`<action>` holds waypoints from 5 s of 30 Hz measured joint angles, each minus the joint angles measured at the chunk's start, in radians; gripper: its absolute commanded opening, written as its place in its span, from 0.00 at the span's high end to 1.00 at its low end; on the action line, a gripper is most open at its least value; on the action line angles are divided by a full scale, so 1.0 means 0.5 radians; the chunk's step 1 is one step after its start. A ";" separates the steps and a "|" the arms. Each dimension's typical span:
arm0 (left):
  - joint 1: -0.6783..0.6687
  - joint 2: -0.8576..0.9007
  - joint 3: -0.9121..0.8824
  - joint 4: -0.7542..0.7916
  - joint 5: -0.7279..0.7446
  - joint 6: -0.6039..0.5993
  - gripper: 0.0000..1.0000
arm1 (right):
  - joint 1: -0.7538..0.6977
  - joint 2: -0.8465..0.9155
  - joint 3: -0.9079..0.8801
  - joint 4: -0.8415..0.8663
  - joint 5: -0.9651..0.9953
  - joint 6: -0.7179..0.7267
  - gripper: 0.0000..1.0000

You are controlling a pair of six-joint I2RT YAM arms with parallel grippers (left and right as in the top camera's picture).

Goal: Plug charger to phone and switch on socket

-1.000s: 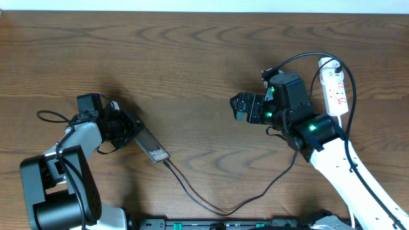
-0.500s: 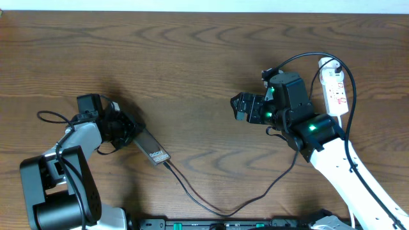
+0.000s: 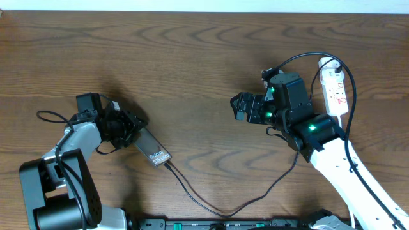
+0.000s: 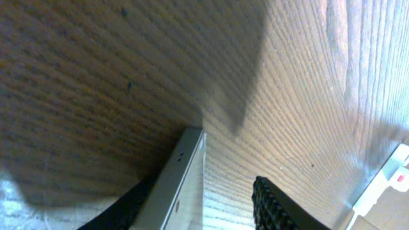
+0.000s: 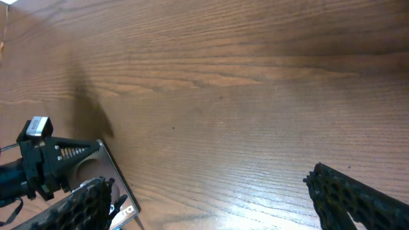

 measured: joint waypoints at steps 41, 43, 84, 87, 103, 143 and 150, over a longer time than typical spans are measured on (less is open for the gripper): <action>-0.007 -0.055 0.082 -0.111 -0.069 0.080 0.08 | 0.001 0.000 0.000 -0.034 0.011 0.000 0.01; -0.007 -0.056 0.116 -0.150 -0.112 0.146 0.08 | 0.001 0.000 0.000 -0.035 0.028 0.000 0.01; -0.654 -0.744 0.735 -0.845 -0.786 0.985 0.07 | -0.897 0.216 1.360 -1.605 -0.237 -0.706 0.01; -0.654 -0.744 0.735 -0.846 -0.786 0.985 0.07 | -1.212 0.393 1.659 -1.804 -0.280 -0.922 0.01; -0.654 -0.744 0.735 -0.847 -0.786 0.985 0.07 | -1.812 1.537 1.827 -1.508 -0.553 -1.585 0.01; -0.654 -0.744 0.735 -0.847 -0.786 0.985 0.07 | -1.708 1.729 1.384 -0.697 -0.609 -1.779 0.01; -0.654 -0.744 0.735 -0.847 -0.786 0.985 0.07 | -1.707 1.729 1.267 -0.585 -0.684 -1.777 0.01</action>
